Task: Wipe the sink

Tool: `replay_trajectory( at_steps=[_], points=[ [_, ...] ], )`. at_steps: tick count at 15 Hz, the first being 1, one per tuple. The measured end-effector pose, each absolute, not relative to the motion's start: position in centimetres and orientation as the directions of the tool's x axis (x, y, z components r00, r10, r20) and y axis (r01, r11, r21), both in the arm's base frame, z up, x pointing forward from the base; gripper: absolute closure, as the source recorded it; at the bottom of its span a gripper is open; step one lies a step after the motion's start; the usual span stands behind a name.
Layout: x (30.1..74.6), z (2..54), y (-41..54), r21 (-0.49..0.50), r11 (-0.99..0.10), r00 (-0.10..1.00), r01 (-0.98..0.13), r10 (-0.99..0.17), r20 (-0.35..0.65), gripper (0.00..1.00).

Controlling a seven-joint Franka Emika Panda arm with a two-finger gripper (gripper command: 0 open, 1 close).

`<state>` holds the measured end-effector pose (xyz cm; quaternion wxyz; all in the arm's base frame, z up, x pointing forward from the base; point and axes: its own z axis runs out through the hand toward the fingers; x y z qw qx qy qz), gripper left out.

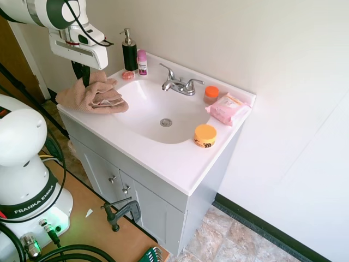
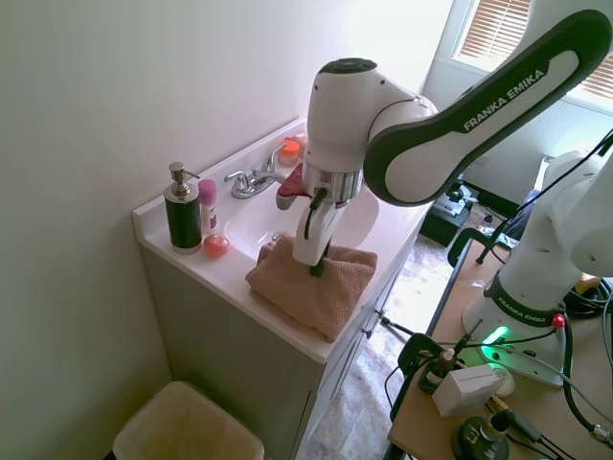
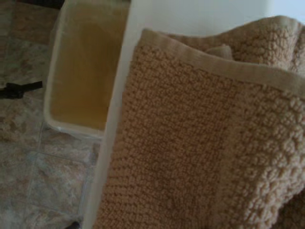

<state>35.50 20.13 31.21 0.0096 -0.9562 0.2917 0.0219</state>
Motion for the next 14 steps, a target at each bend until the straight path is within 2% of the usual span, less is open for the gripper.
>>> replay_trajectory(
  at_steps=[6, 11, 14],
  points=[
    [36.1, 32.2, 20.7, -0.008, -0.837, 0.837, -0.547, -0.546, -0.045, 0.0],
    [41.6, 37.9, 18.1, -0.045, -0.815, 0.813, -0.578, -0.58, 0.051, 0.0],
    [43.7, 38.6, 13.4, -0.023, -0.777, 0.773, -0.629, -0.629, 0.082, 0.0]
  ],
)
